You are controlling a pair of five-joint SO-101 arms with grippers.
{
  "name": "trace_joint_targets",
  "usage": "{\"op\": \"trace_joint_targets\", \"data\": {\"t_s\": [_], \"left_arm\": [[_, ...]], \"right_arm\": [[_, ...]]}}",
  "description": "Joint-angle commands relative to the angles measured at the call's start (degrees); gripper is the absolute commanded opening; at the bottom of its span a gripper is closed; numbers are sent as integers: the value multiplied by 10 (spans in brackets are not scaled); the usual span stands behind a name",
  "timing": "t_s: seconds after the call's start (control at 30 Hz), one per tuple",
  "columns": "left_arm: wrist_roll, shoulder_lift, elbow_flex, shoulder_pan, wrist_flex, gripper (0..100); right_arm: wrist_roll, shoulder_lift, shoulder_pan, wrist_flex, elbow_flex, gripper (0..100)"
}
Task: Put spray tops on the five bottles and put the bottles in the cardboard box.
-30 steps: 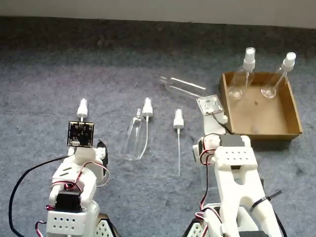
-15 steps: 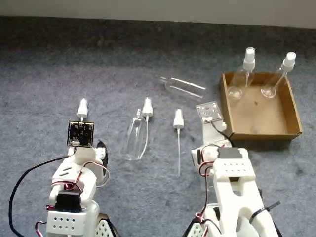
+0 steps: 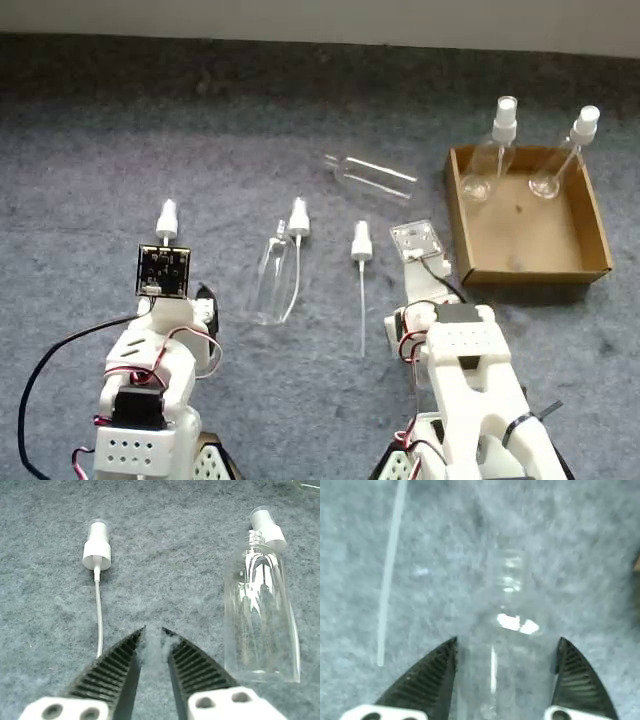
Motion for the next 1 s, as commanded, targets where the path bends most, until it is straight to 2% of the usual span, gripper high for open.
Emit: {"op": "trace_joint_targets", "data": {"t_s": [0.0, 0.2, 0.43, 0.73, 0.87, 0.97], "left_arm": [[-3, -6, 12, 10, 2, 7], [-3, -6, 12, 10, 2, 7], [-3, -6, 12, 10, 2, 7], [-3, -6, 12, 10, 2, 7], [-3, -6, 12, 10, 2, 7], [-3, -6, 12, 10, 2, 7]], "right_arm": [[4, 0, -7, -7, -3, 252], [14, 0, -7, 0, -9, 252], [32, 0, -12, 115, -108, 255], [33, 0, -14, 120, -152, 255], [28, 1, -15, 154, -175, 255], [-4, 1, -16, 169, -201, 255]]}}
